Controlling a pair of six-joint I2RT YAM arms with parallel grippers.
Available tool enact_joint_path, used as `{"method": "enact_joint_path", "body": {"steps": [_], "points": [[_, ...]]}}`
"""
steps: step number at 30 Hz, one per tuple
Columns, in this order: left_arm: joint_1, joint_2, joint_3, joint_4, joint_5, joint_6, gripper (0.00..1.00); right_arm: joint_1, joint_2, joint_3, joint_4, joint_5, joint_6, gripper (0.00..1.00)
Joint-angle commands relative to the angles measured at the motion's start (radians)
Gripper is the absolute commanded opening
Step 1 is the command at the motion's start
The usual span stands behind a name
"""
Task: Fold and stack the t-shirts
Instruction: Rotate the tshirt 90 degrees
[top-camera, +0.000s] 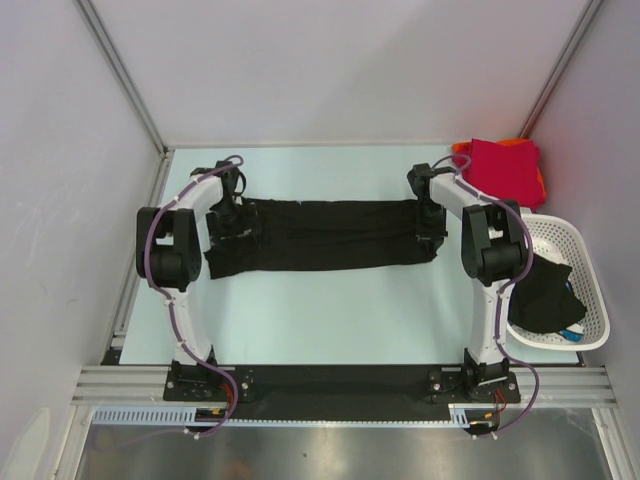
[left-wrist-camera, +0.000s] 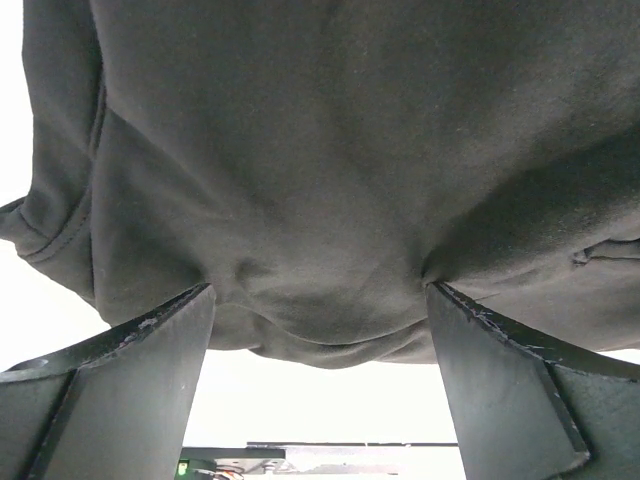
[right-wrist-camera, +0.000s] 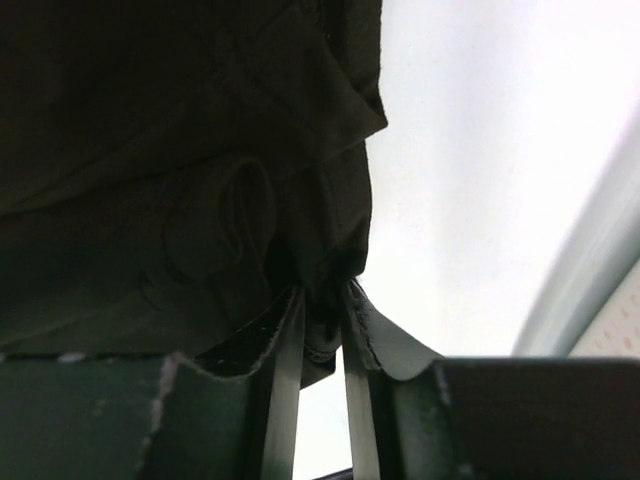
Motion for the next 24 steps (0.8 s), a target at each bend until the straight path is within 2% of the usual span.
{"method": "enact_joint_path", "body": {"steps": [1, 3, 7, 11, 14, 17, 18, 20, 24], "points": [[-0.007, -0.012, 0.039, -0.019, -0.026, -0.016, 0.92, -0.005, 0.049, 0.010, -0.115, 0.053, 0.013, 0.28], [-0.007, -0.042, 0.044, -0.007, -0.014, -0.017, 0.92, -0.007, 0.003, 0.061, -0.147, 0.086, 0.010, 0.36], [-0.011, -0.166, 0.013, 0.067, 0.076, -0.017, 0.92, -0.007, -0.133, 0.185, -0.153, 0.120, -0.034, 0.42], [-0.019, -0.294, -0.041, 0.128, 0.096, -0.028, 0.87, -0.008, -0.231, 0.216, -0.001, 0.058, -0.112, 0.44], [-0.019, -0.370, -0.103, 0.163, 0.128, -0.040, 0.77, -0.010, -0.262, 0.179, 0.142, -0.001, -0.139, 0.44], [-0.019, -0.426, -0.175, 0.185, 0.144, -0.056, 0.59, -0.016, -0.206, 0.182, 0.230, -0.060, -0.154, 0.45], [-0.021, -0.433, -0.192, 0.185, 0.154, -0.066, 0.37, -0.016, -0.180, 0.191, 0.241, -0.071, -0.150, 0.45], [-0.021, -0.437, -0.235, 0.188, 0.184, -0.089, 0.01, -0.014, -0.121, 0.222, 0.267, -0.110, -0.156, 0.45], [-0.025, -0.429, -0.301, 0.231, 0.279, -0.113, 0.00, -0.011, 0.038, 0.313, 0.295, -0.163, -0.169, 0.44]]}}
